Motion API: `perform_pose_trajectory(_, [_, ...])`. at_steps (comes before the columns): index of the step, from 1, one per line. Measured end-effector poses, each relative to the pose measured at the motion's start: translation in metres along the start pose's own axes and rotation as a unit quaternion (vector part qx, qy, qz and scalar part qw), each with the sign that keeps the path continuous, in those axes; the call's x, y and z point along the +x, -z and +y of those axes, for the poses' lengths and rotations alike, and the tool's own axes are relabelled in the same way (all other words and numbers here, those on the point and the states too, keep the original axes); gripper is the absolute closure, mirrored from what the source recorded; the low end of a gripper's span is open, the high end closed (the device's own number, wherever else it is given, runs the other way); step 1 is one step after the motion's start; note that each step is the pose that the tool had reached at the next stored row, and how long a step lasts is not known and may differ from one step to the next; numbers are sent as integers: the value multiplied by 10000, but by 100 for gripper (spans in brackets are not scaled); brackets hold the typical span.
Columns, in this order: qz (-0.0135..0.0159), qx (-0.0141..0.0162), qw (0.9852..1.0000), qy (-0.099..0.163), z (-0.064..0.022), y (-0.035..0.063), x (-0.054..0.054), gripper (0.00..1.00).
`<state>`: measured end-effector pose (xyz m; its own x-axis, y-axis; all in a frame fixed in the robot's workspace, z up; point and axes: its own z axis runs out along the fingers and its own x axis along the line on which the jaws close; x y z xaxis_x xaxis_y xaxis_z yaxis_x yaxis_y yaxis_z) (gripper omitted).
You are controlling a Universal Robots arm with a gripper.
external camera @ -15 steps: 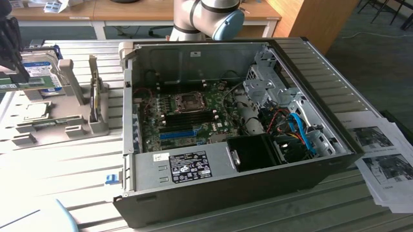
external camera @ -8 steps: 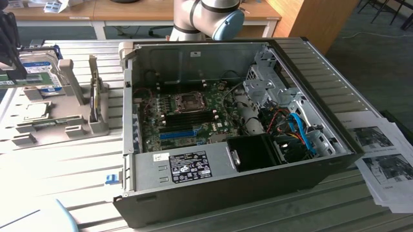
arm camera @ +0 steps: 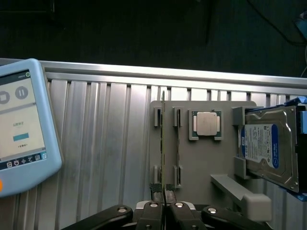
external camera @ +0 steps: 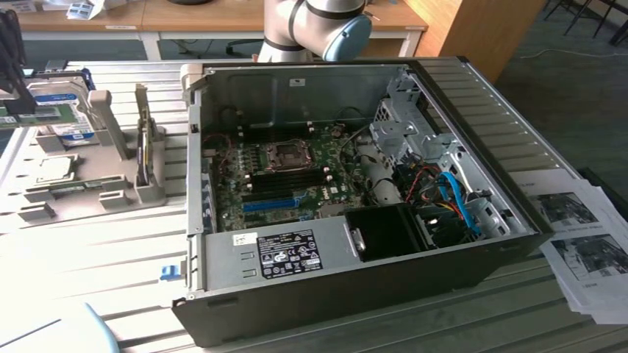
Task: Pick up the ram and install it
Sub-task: 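Pick up the ram and move it above insertion slot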
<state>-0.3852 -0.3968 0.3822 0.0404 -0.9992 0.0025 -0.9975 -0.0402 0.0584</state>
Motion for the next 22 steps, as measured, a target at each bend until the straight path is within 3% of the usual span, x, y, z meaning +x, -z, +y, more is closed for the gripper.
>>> perform_pose_trajectory(22, [58, -23, 10000, -3, 18, 311, 1, 89])
